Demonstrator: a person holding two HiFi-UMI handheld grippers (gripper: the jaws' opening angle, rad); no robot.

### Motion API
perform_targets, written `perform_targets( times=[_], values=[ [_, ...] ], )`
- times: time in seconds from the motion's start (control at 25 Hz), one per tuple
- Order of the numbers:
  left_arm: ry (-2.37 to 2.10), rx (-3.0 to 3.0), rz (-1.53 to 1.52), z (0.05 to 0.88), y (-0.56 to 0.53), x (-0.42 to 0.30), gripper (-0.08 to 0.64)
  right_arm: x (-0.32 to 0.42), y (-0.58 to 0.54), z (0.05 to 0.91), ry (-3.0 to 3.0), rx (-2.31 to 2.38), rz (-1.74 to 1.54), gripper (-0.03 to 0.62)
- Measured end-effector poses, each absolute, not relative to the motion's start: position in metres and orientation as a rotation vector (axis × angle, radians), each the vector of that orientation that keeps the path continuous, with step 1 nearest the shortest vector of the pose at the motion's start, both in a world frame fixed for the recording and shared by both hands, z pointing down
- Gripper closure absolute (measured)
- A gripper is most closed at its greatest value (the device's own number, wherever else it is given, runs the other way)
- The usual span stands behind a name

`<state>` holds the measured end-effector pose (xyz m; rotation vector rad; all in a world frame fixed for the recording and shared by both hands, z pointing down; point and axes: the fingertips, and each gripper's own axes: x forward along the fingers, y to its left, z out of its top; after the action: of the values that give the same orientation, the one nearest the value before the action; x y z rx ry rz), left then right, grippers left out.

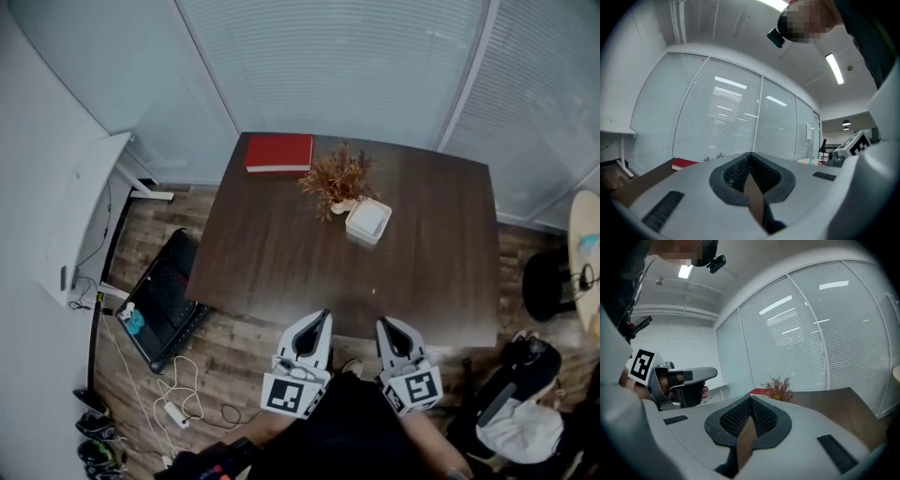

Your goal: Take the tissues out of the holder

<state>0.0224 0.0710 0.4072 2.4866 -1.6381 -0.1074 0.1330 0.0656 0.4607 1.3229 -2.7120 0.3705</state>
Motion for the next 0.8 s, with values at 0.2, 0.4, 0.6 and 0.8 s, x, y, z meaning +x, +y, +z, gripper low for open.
perform_targets(
  times=[0.2, 0.4, 0.6, 0.8],
  values=[
    [-1.582, 2.502, -0.146, 0.41, 0.037, 0.015, 0.561, 0.127, 0.032, 0.456, -2.672, 1.371, 0.331, 0.583],
    [-1.528, 2.486, -0.161, 0.414, 0.003, 0.0, 0.561, 0.102, -0.004, 0.446, -2.693, 1.361, 0.337, 0.581],
    [-1.483, 2.521, -0.18, 0.413, -0.038, -0.012, 0.561, 0.093, -0.052, 0.462, -2.598, 1.38, 0.332, 0.581],
    [-1.462, 2.499, -0.188, 0.421, -0.069, -0.036, 0.561, 0.082, -0.097, 0.488, -2.564, 1.301, 0.331, 0.581]
  ],
)
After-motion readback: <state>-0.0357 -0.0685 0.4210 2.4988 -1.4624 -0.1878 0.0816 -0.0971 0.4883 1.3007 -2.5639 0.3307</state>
